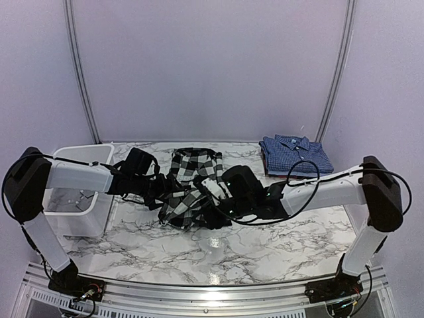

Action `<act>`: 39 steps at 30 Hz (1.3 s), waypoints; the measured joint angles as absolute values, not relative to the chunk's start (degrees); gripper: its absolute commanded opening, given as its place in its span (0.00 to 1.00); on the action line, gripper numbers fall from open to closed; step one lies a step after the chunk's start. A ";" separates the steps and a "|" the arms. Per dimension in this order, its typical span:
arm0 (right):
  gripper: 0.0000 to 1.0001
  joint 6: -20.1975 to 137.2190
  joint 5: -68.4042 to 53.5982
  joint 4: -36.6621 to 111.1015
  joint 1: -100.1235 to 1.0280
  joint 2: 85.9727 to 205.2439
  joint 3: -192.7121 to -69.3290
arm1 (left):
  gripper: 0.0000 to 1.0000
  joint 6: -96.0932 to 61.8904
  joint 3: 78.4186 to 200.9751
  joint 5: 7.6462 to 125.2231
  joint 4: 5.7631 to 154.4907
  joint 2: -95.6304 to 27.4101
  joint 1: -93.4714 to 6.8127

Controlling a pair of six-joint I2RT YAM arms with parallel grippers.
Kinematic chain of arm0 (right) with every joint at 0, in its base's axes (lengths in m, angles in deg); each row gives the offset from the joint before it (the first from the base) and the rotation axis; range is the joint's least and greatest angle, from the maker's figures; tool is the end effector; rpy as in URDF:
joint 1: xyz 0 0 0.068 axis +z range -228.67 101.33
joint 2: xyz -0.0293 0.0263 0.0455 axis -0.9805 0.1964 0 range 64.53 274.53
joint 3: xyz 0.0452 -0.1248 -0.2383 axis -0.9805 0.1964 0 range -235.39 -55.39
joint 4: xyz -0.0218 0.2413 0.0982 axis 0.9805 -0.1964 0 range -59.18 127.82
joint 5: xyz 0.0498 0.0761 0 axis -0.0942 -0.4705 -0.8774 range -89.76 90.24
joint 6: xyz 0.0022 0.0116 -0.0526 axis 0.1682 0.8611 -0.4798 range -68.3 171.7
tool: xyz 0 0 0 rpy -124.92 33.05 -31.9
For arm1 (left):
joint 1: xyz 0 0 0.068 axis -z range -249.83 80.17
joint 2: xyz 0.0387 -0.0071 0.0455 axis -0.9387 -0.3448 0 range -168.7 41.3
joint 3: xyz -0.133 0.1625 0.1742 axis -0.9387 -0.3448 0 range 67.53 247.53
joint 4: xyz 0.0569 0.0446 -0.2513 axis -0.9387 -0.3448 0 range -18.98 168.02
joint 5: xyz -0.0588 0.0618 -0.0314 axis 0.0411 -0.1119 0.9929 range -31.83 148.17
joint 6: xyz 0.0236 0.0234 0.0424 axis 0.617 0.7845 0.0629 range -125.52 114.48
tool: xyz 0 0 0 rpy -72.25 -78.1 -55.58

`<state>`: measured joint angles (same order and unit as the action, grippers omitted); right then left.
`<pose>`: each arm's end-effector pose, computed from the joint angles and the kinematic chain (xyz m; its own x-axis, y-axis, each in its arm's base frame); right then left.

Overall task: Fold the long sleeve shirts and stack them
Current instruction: Smooth out the 2/3-rectangle-folded shirt at the center of the board.

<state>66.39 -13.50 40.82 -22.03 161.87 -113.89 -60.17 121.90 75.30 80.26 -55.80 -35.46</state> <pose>0.1966 0.3139 0.2048 -0.5440 -0.3784 -0.7489 -0.8056 0.4851 0.3401 0.2875 -0.2094 0.1833 -0.9009 -0.3281 -0.2841 -0.0180 0.6822 -0.7309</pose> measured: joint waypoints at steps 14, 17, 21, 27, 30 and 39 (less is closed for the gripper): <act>0.41 72.58 -16.32 40.36 -20.07 175.83 -119.61 | 0.91 -60.33 121.90 75.74 80.26 -55.87 -35.46; 0.40 74.24 -16.95 40.78 -20.09 177.28 -120.82 | 0.91 -60.33 121.90 75.76 80.24 -55.87 -35.46; 0.40 76.71 -18.00 41.85 -20.61 178.78 -121.25 | 0.91 -60.33 121.90 75.89 80.24 -55.87 -35.46; 0.38 79.20 -18.92 42.90 -21.68 178.98 -121.23 | 0.91 -60.28 121.90 76.15 80.24 -55.87 -35.46; 0.35 80.10 -19.20 43.57 -21.77 178.98 -121.25 | 0.91 -60.26 121.90 76.15 80.24 -55.87 -35.46; 0.22 82.11 -19.90 44.73 -21.97 178.98 -121.25 | 0.91 -60.15 121.90 76.17 80.20 -56.20 -35.46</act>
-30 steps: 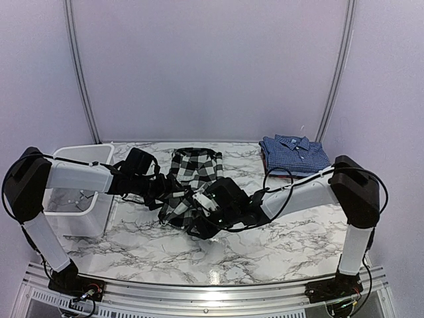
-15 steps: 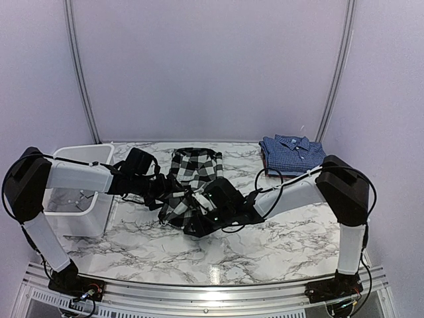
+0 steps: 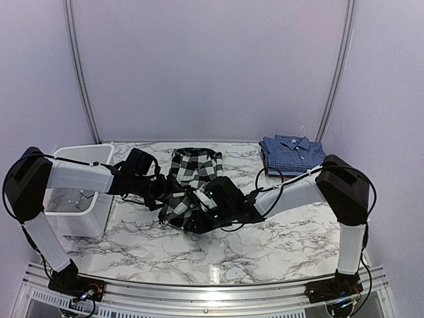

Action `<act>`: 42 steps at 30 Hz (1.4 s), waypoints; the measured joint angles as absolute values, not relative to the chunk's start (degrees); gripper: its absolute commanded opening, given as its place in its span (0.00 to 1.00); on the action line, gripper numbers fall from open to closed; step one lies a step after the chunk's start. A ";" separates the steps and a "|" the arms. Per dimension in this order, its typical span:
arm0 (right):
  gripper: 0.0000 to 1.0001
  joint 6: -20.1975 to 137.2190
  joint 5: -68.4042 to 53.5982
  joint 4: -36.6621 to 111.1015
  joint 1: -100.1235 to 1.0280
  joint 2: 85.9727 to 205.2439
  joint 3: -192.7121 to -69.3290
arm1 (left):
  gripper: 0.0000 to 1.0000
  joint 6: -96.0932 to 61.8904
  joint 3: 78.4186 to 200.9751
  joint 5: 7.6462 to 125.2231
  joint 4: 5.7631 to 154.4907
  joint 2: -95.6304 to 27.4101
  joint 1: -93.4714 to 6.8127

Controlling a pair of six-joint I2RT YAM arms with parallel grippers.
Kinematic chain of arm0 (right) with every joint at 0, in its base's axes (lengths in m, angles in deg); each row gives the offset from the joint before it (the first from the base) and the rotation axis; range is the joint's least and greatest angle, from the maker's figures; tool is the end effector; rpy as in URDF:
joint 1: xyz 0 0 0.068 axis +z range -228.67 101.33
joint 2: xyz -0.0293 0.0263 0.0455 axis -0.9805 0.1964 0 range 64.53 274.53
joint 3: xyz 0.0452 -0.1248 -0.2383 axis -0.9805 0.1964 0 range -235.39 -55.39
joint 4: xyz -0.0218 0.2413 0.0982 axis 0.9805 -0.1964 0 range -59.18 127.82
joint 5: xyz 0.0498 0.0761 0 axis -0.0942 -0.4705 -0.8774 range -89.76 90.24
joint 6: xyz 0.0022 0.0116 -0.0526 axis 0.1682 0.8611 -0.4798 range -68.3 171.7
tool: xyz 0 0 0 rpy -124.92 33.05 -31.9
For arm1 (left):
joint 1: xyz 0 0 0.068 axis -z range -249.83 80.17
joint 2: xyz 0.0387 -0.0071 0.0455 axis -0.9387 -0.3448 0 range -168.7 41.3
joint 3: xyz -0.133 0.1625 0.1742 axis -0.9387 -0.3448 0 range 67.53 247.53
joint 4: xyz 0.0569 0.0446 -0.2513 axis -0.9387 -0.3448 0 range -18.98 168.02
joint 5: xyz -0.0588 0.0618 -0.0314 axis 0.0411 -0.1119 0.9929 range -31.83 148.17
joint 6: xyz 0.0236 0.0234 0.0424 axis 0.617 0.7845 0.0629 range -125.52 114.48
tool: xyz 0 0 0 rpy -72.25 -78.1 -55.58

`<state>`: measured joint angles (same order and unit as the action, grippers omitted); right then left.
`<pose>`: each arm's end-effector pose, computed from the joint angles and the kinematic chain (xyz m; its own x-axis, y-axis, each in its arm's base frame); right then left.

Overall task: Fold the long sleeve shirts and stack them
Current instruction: Smooth out the 2/3-rectangle-folded shirt at the center of the board.

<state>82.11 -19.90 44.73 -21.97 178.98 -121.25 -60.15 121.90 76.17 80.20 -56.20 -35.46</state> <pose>0.2185 0.3549 0.1383 -0.7835 -0.3272 -0.5282 -0.6137 0.5404 0.5755 0.2874 -0.2100 0.1810 -0.9080 -0.3185 -0.2721 -0.0187 0.6799 -0.7331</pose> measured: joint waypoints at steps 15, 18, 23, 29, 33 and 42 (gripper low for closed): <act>0.00 84.97 -21.28 46.44 -23.74 178.98 -121.25 | 0.97 -59.93 121.90 76.22 80.11 -56.20 -35.46; 0.00 85.98 -22.09 47.73 -24.35 178.98 -121.25 | 0.99 -59.21 121.90 76.19 79.98 -56.20 -35.46; 0.00 88.21 -23.90 51.22 -26.64 178.98 -121.25 | 0.99 -58.49 122.51 76.17 79.24 -56.18 -35.59; 0.00 90.31 -25.15 54.28 -29.22 178.96 -121.32 | 0.99 -57.71 123.84 75.95 78.58 -55.83 -36.35; 0.00 91.09 -25.59 54.77 -30.49 179.00 -122.89 | 0.99 -56.61 124.59 74.93 77.77 -53.92 -37.56; 0.00 91.09 -26.24 55.29 -33.59 183.72 -132.53 | 0.99 -53.84 127.75 70.91 76.39 -47.91 -39.81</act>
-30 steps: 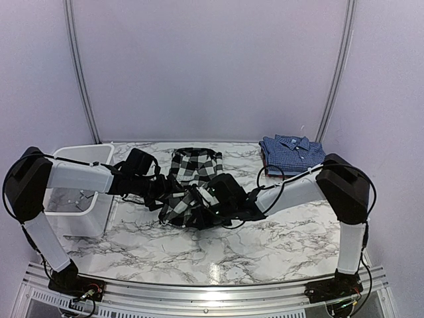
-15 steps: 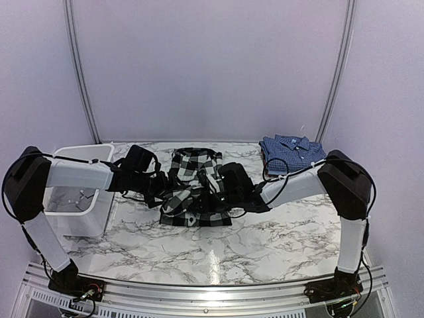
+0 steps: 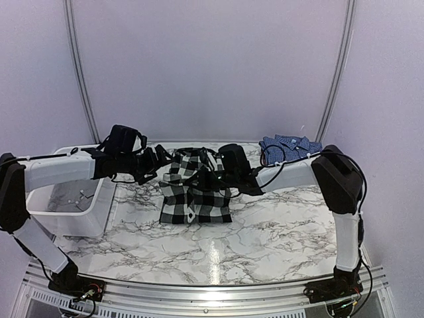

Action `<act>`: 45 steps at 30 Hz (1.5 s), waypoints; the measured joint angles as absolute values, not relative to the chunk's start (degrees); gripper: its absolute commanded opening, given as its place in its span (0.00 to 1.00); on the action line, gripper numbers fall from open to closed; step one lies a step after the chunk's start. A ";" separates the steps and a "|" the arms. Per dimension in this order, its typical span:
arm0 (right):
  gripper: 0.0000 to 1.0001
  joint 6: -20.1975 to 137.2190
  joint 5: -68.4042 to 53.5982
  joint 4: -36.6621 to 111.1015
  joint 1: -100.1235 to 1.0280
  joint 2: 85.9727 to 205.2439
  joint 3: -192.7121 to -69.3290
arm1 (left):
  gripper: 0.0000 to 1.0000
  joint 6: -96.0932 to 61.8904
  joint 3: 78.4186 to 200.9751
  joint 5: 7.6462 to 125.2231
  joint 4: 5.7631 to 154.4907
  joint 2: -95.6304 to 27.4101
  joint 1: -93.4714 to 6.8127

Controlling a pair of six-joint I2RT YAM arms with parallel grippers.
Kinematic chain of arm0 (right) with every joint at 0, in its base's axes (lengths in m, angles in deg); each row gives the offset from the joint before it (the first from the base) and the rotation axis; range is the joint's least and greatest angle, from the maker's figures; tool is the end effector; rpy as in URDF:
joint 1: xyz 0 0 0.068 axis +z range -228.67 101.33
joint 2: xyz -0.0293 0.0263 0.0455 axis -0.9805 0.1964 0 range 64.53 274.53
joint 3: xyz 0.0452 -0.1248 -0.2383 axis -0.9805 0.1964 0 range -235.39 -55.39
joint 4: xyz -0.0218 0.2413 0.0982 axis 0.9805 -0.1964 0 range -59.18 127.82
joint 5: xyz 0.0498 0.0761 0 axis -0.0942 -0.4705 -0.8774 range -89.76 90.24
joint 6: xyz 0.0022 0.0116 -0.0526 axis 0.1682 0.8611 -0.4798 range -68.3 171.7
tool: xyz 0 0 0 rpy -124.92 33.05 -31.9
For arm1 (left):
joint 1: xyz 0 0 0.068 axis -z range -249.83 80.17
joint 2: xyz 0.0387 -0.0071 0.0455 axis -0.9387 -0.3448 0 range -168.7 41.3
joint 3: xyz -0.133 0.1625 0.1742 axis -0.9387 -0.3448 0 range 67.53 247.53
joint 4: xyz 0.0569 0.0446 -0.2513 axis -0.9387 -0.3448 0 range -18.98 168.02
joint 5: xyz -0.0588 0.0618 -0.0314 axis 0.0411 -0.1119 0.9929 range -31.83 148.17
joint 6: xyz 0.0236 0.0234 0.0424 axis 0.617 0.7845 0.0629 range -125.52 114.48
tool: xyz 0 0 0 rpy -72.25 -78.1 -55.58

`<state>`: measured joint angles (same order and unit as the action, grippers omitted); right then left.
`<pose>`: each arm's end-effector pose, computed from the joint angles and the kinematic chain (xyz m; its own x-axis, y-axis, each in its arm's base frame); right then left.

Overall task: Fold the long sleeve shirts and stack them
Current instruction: Smooth out the 2/3-rectangle-folded shirt at the center of the board.

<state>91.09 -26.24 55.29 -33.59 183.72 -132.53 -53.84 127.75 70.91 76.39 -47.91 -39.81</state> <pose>0.3187 0.3420 0.1804 -0.8109 -0.0088 -0.5851 -0.5248 0.4534 0.7204 0.3019 -0.1836 0.2560 -0.7804 -0.3904 -0.4884 0.1044 0.6888 -0.7174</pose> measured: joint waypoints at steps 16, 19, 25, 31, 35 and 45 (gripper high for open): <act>0.45 86.15 -24.93 46.77 -37.29 188.60 -141.78 | 0.81 -52.09 120.48 69.22 75.32 -41.97 -37.08; 0.45 84.19 -23.36 44.01 -37.29 184.84 -141.16 | 0.63 -51.61 120.61 69.75 75.35 -43.94 -35.50; 0.43 80.69 -20.03 41.98 -37.24 171.99 -134.06 | 0.30 -50.62 123.67 71.34 75.72 -51.30 -32.99; 0.59 79.75 -17.19 41.65 -37.79 166.39 -124.79 | 0.20 -50.03 129.68 73.27 76.57 -58.67 -30.19; 0.75 80.73 -19.01 42.50 -40.74 166.26 -118.56 | 0.20 -49.97 131.93 74.56 76.88 -61.66 -28.53; 0.87 88.03 -28.21 53.87 -47.80 167.29 -112.53 | 0.17 -50.03 132.19 75.74 76.88 -63.06 -27.57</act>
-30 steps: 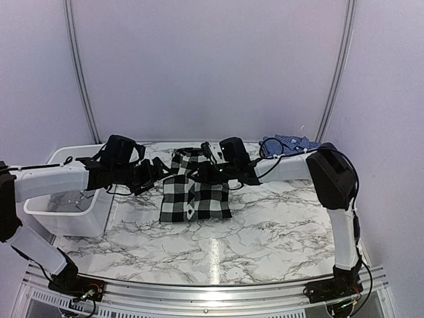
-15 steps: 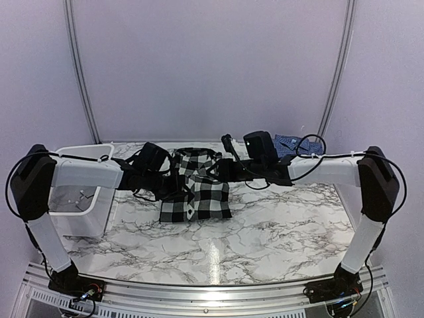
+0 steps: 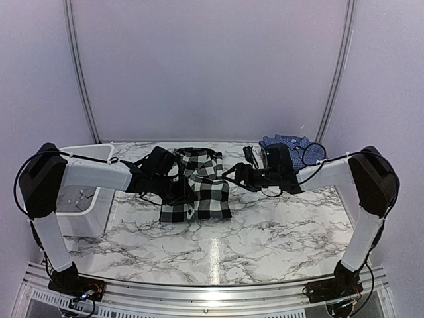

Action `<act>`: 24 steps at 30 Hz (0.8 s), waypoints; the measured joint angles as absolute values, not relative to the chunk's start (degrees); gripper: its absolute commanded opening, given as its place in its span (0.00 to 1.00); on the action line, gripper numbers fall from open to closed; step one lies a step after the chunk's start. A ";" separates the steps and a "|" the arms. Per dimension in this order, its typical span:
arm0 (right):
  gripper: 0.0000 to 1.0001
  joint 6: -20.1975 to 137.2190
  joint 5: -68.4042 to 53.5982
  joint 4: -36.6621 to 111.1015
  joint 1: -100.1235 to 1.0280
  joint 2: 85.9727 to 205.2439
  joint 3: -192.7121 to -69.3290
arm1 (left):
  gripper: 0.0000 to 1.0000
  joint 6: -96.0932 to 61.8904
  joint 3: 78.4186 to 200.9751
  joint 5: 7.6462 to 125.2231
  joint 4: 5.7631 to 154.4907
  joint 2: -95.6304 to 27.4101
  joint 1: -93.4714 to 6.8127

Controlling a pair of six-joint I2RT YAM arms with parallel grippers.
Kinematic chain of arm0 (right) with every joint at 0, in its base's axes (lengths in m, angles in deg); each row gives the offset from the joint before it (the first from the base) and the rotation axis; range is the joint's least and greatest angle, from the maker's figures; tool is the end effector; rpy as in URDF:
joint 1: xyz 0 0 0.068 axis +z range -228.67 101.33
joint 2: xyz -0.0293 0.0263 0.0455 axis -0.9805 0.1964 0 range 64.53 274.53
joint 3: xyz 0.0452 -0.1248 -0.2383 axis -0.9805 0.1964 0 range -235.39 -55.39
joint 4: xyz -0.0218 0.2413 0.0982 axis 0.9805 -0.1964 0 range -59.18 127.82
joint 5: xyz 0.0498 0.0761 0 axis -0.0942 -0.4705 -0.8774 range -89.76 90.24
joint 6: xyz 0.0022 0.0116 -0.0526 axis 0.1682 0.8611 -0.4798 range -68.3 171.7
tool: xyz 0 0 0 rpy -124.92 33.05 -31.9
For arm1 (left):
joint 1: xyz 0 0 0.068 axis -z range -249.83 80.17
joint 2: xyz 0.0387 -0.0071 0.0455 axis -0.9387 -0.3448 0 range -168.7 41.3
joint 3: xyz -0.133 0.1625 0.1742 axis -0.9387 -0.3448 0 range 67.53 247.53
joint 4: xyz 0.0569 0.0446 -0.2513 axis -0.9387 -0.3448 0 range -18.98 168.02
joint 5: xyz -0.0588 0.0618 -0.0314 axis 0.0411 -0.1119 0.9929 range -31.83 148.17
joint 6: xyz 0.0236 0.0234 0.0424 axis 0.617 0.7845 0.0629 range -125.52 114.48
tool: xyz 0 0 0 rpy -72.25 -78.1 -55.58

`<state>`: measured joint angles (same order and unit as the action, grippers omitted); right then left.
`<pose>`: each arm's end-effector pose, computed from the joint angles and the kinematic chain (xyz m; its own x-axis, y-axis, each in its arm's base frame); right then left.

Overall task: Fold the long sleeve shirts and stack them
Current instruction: Smooth out the 2/3-rectangle-folded shirt at the center of the board.

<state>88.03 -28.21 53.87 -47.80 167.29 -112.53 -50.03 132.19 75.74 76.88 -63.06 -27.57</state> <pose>0.3211 0.2116 0.1859 -0.8192 0.1171 -0.5614 -0.3991 0.5867 0.7047 0.2843 -0.2729 0.1885 -0.9130 -0.0733 -0.4012 0.2385 0.7020 -0.6711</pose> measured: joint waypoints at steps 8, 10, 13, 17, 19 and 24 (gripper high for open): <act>0.78 94.55 -33.85 60.80 -49.03 173.93 -112.40 | 0.16 -50.06 132.19 75.80 76.88 -63.61 -27.50; 0.72 95.79 -34.90 62.04 -49.03 174.98 -112.42 | 0.16 -50.08 132.19 75.78 76.88 -63.61 -27.48; 0.64 97.74 -36.47 64.08 -49.03 176.66 -112.42 | 0.15 -50.08 132.19 75.78 76.88 -63.61 -27.39; 0.53 99.36 -37.80 65.67 -49.03 178.35 -112.66 | 0.15 -50.12 132.19 75.80 76.88 -63.69 -27.13; 0.49 99.88 -38.28 65.89 -49.03 179.27 -113.27 | 0.14 -50.14 132.19 75.80 76.88 -63.72 -27.02; 0.44 99.57 -39.14 65.63 -49.03 181.82 -117.36 | 0.14 -50.21 132.19 75.78 76.88 -63.80 -26.76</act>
